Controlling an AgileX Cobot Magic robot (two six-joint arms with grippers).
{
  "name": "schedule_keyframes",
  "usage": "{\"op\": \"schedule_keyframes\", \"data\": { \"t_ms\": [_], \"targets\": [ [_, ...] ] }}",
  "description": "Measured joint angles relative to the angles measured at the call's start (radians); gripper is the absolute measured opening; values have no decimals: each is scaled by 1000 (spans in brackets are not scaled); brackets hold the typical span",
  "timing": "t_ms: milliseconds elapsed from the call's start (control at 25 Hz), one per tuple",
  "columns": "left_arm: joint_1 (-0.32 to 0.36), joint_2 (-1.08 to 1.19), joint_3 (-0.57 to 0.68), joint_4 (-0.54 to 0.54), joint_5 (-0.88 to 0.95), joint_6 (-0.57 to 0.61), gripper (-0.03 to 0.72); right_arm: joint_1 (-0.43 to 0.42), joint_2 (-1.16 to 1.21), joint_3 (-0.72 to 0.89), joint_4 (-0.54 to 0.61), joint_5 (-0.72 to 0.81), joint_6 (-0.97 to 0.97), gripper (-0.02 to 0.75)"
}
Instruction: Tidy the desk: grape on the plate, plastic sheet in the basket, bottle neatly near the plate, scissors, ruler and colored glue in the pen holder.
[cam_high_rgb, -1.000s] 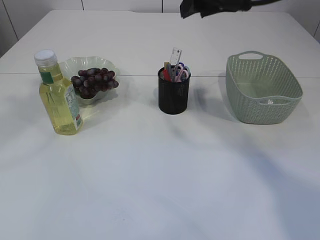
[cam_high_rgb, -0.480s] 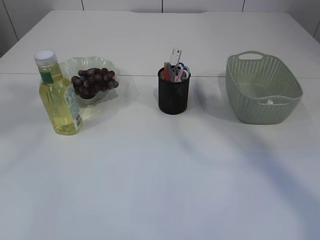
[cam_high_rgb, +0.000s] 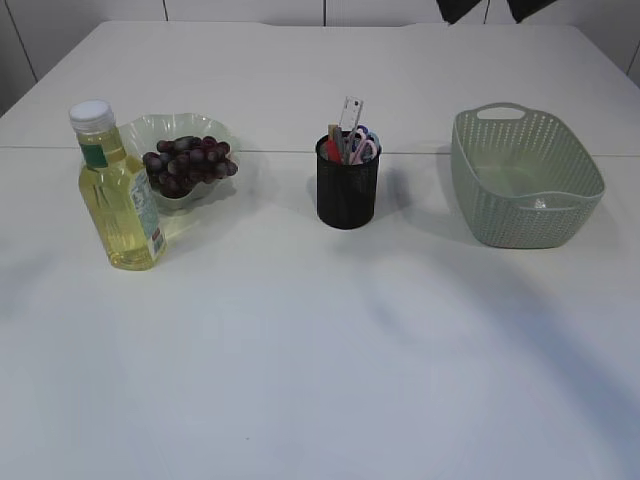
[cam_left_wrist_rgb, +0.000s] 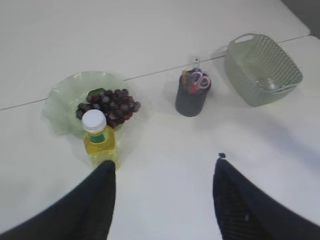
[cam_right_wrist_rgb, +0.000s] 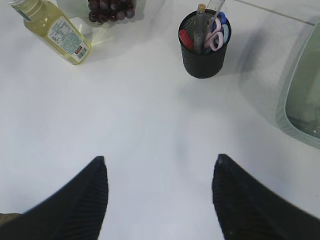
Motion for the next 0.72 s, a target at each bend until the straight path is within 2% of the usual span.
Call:
{"op": "schedule_keyframes", "data": {
  "t_ms": [160, 320, 480, 720],
  "targets": [
    [0, -72, 35, -60, 0, 47, 452, 0, -6, 0, 0, 2, 0, 513],
    [0, -182, 157, -124, 0, 112, 433, 11, -69, 33, -2, 2, -14, 513],
    [0, -330, 358, -148, -27, 123, 425, 11, -193, 155, -2, -28, -24, 513],
    [0, -591, 682, -178, -229, 174, 424, 13, -434, 439, -2, -143, -87, 513]
  ]
}}
